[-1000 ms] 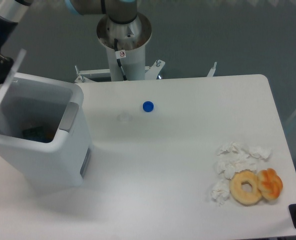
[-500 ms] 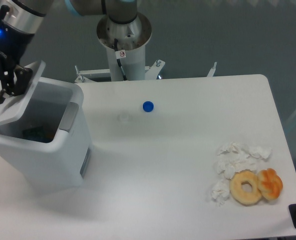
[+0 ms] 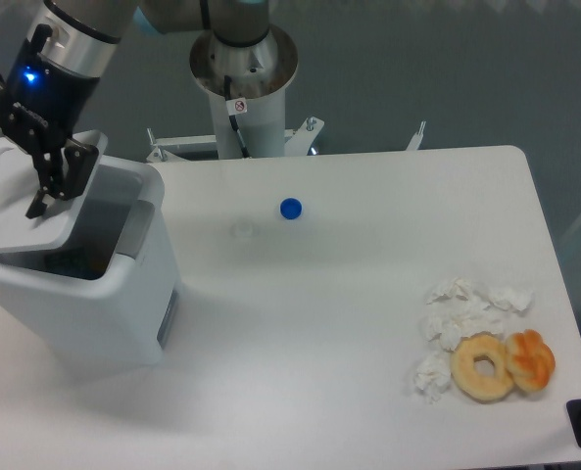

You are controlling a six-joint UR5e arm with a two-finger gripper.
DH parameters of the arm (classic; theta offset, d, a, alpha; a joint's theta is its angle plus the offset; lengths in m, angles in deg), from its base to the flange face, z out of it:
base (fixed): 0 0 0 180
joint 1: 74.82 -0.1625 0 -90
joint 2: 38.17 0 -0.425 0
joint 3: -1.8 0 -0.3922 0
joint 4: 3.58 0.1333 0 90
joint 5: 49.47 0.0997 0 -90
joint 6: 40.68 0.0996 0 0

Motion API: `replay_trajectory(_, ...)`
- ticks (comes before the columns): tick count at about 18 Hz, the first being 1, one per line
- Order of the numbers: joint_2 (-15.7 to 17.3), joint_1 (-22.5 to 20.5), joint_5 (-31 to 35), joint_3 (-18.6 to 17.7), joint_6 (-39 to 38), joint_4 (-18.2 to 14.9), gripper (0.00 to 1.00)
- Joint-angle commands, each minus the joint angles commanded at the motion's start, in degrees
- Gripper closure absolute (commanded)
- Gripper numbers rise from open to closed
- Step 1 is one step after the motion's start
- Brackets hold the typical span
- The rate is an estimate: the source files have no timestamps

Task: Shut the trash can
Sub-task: 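Press the lid down onto the trash can rim with the gripper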

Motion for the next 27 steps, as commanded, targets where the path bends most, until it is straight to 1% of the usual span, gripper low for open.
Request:
replay_trajectory(2,0.00,-0.35,0.09,-0.18,0.52,0.00,0.00)
replay_trajectory(4,-0.17,-1.14,0.09,-0.26,2.63,-0.09,0.00)
replay_trajectory(7,-0.35,-1.58,0.18,-1.40,4.56,-0.09,0.00)
replay_trajectory(10,-0.44,-3.08,0.09,-2.19,5.62,-0.09,0.00)
replay_trajectory(27,-0.44,-3.08,0.18,-2.81,5.80,-0.18,0.00)
